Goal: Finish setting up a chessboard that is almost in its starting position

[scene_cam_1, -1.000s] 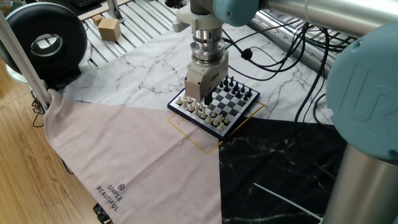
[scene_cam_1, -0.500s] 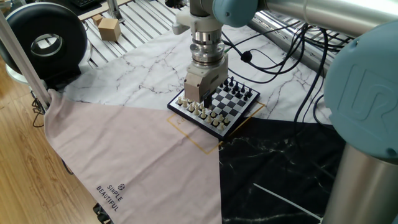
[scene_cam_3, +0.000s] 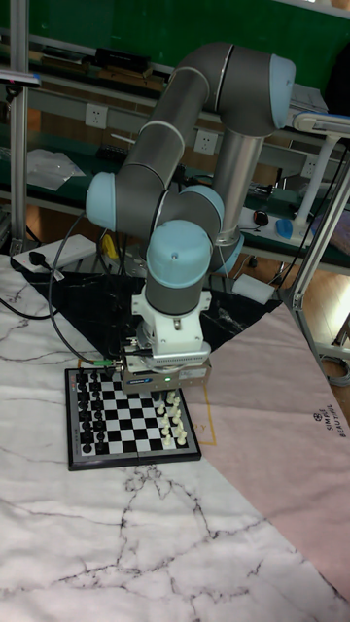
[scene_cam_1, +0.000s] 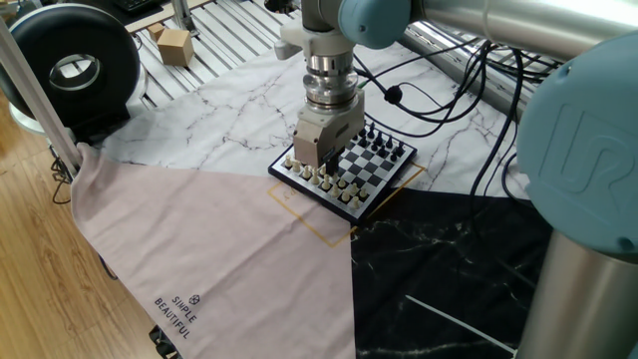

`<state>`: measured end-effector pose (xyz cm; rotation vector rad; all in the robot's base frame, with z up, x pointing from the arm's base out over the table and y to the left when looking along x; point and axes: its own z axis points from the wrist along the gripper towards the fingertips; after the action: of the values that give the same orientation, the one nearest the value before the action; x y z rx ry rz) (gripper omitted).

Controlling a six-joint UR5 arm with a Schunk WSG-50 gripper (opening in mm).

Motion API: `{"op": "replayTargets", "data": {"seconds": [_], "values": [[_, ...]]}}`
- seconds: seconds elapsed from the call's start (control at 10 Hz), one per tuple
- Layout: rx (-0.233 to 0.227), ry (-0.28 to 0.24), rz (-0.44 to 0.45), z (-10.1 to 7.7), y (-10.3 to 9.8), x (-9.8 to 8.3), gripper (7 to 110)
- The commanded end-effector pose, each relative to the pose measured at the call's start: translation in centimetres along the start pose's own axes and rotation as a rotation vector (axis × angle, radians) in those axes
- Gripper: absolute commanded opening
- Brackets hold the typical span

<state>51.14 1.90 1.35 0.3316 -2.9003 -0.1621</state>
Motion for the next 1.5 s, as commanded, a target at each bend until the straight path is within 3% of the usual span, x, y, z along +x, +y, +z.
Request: {"op": "replayTargets", "data": {"seconds": [0.0, 0.2, 1.4], "values": [[-0.005, -0.006, 0.013, 0.01, 0.09, -0.20, 7], [0.025, -0.002, 0.022, 0.10, -0.60, -0.16, 7], [-0.007, -0.018, -0.003, 0.01, 0.29, -0.62, 7]]}}
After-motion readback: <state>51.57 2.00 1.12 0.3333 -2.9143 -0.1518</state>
